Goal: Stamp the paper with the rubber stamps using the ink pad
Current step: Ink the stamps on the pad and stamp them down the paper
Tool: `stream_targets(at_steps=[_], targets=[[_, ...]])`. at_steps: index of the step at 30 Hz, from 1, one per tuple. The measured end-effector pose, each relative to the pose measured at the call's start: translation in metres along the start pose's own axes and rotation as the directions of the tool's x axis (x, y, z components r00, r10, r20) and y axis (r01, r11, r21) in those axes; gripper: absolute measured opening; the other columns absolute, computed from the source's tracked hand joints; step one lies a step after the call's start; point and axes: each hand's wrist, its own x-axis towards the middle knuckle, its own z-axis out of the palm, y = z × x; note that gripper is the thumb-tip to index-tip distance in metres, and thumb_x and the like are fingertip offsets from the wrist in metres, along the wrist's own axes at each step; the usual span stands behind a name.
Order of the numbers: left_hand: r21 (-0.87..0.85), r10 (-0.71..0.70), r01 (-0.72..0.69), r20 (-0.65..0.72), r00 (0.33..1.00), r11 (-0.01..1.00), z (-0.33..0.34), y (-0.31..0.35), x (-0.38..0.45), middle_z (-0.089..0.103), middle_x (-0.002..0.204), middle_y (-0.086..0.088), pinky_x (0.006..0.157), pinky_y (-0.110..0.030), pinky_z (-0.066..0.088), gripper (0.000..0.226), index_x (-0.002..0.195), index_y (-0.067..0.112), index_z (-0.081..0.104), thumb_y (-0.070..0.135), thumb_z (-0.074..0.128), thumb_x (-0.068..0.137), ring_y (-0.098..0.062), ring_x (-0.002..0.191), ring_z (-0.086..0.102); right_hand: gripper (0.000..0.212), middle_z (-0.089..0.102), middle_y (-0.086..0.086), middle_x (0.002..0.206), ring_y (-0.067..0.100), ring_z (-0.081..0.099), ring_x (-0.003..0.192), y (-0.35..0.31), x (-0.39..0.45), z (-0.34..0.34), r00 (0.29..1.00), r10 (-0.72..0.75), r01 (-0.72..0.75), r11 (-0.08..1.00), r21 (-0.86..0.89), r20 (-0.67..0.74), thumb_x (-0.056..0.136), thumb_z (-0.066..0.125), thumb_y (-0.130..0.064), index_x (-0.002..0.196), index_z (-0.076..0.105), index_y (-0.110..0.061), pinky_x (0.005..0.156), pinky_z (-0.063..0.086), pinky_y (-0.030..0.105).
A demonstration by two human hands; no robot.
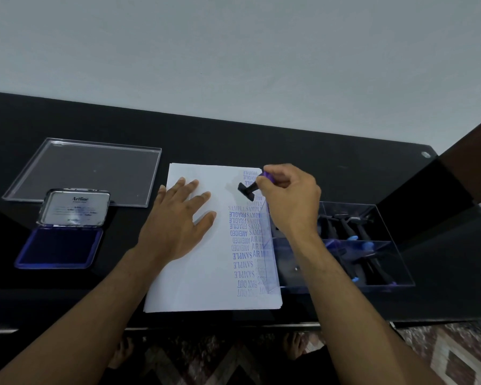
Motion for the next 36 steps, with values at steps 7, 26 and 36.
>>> stream_targets(at_steps=[7,26,36], targets=[[-0.013,-0.009,0.009,0.003,1.0,1.0,-0.001,0.0,-0.001,0.034,0.162,0.001,0.124,-0.054,0.011,0.067,0.145,0.03,0.052,0.067,0.029,0.094,-0.019,0.154,0.017,0.01,0.074,-0.003,0.078,0.013,0.072,0.063,0.005,-0.001,-0.005,0.97,0.24,-0.226,0.947,0.229,-0.033,0.08,0.074,-0.016,0.086,0.074,-0.024,0.067,0.061,0.043],[-0.014,-0.013,0.013,0.014,1.0,1.0,-0.004,0.003,0.0,0.035,0.161,0.001,0.124,-0.054,0.012,0.068,0.145,0.031,0.053,0.068,0.028,0.093,-0.02,0.153,0.019,0.012,0.074,-0.005,0.077,0.012,0.072,0.067,0.01,-0.004,-0.003,0.971,0.24,-0.228,0.946,0.232,-0.023,0.081,0.074,-0.016,0.088,0.074,-0.026,0.067,0.062,0.041],[-0.014,-0.053,0.053,0.003,0.999,0.999,-0.02,0.008,-0.009,0.031,0.163,-0.003,0.124,-0.052,0.014,0.065,0.152,0.026,0.04,0.062,0.036,0.098,-0.022,0.153,0.02,0.012,0.073,-0.006,0.078,0.011,0.071,0.071,-0.003,-0.012,0.003,0.984,0.18,-0.178,0.961,0.213,0.013,0.082,0.073,-0.016,0.091,0.074,-0.025,0.068,0.062,0.04]])
